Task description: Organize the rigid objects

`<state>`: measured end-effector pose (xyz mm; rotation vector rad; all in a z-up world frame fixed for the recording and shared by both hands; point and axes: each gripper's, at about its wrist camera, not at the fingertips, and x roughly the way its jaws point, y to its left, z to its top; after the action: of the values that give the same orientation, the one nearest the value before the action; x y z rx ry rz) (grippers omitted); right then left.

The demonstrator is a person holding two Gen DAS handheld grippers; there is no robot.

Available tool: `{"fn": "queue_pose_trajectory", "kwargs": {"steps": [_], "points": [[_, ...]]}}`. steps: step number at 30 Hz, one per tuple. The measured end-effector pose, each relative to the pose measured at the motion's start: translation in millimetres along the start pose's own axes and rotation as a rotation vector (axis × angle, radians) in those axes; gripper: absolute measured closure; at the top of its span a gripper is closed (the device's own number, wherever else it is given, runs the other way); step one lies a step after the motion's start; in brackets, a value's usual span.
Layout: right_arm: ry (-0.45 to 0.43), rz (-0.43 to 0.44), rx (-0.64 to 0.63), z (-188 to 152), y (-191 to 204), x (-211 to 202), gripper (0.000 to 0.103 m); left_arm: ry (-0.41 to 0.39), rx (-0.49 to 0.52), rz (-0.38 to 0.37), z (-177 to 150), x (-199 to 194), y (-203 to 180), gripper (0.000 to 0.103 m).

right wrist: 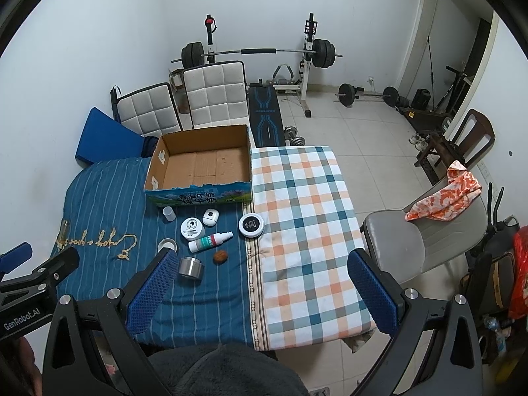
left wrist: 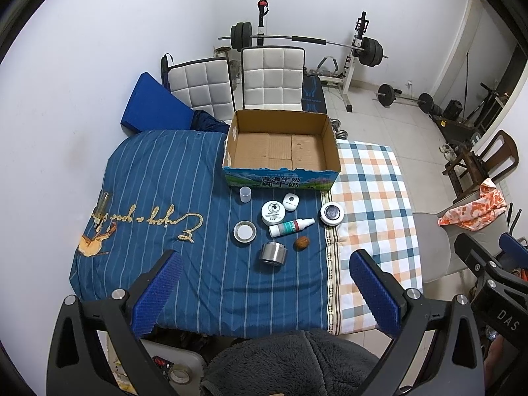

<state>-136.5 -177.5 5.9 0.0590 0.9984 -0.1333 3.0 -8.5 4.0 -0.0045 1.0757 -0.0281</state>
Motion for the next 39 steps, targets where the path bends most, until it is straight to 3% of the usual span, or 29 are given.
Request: {"fn": "queue_pose_trajectory", "kwargs": {"steps": [14,19,23,31,39], "points": [[0.002,0.006,0.003,2,4,-1,0.000,0.009,-0.003,-0.009,4,2,2,0.000],[0.039,0.007,0.003,4,6,25,0.000,0.046,-0.006,0.004,4,35,6,0.000],[0.139,0.030,0.001,7,7,82,0.000,0.121,-0.018,0.022,1,87,10,0.000],[0.330,0.076,-0.066,-8,7,226,0.000,0.341,-0.002,0.064,-15,232,7,0.000],[0.532,0.075,-0.110,-46,-3,353,0.000,0.584,0.067,0.058,-48,383,-17,0.000]]}}
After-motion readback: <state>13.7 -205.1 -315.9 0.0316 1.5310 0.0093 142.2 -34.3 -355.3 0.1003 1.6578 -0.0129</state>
